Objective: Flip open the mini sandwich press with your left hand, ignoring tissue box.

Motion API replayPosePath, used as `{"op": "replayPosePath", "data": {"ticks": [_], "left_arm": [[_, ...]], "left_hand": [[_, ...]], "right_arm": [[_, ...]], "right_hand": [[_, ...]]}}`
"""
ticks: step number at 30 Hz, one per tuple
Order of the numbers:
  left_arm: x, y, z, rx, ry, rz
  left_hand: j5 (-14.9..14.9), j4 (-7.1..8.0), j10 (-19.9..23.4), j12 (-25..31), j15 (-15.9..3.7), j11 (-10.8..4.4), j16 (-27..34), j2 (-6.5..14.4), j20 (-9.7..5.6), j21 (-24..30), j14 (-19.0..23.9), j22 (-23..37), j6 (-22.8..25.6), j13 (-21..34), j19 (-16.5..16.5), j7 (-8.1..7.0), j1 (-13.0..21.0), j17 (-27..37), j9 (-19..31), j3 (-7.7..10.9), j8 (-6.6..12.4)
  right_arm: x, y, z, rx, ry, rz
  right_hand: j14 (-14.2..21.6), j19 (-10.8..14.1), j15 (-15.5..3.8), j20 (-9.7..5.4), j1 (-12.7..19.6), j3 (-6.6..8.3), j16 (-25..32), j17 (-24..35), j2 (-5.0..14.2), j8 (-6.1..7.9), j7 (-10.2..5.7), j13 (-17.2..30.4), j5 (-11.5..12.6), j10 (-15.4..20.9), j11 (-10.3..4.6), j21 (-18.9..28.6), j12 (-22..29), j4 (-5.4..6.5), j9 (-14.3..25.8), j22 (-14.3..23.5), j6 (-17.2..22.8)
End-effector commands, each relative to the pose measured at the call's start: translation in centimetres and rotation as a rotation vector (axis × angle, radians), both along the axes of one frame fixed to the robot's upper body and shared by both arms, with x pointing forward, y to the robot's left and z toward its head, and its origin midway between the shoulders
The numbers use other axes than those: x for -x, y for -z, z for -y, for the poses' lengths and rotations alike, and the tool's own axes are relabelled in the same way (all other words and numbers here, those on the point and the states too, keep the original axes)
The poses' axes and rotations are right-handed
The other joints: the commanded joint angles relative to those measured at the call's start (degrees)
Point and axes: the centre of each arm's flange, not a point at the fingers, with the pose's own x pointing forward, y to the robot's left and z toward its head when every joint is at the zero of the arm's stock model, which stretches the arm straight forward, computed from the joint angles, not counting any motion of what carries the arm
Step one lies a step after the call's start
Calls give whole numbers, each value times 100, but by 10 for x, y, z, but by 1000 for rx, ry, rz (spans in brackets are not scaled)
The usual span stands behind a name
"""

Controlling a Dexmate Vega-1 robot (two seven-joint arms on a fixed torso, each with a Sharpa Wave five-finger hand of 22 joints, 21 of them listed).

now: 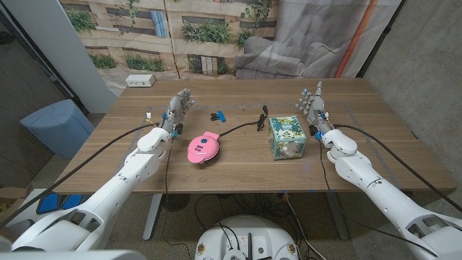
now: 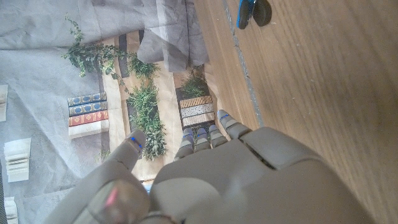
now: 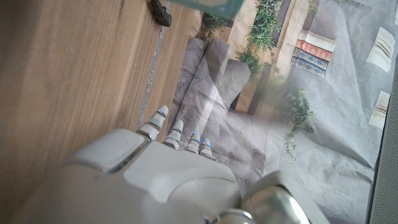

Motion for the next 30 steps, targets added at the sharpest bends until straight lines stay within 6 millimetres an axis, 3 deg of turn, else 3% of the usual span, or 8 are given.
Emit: {"op": "replayPosePath", "data": {"ticks": [1,7,14,30], "left_arm": [[14,-2,-11,-81,-35,34],[26,-2,-20,-118,-61,55],[40,-3,-31,-159,-85,123],[79,-3,-61,-338,-156,186]], "left_hand": [[-23,-98,17,21,-16,-44,33,316,-191,-15,28,28,61,29,83,-5,83,18,21,26,48],[-40,-240,69,19,-50,-89,31,302,-210,-24,70,28,112,29,127,-58,154,18,22,45,53],[-59,-509,240,39,-128,-188,45,270,-224,-31,199,29,242,31,227,-103,287,18,24,71,77],[-62,-699,258,7,-129,-214,19,289,-234,-53,217,31,289,33,262,-127,387,20,26,80,55]], "right_arm": [[0,0,0,0,0,0],[0,0,0,0,0,0],[0,0,0,0,0,0],[0,0,0,0,0,0]], "right_hand": [[-39,6,-131,33,18,-40,21,28,515,29,7,29,23,-21,-5,28,19,10,10,6,-51],[-41,9,-134,34,18,-40,20,28,515,30,8,29,23,-17,-5,28,21,11,11,7,-47],[-39,13,-132,32,18,-40,20,28,515,31,13,29,23,-22,1,28,19,11,11,7,-43],[-34,11,-131,33,18,-40,22,29,515,29,9,30,23,-24,-3,24,18,11,11,7,-47]]}}
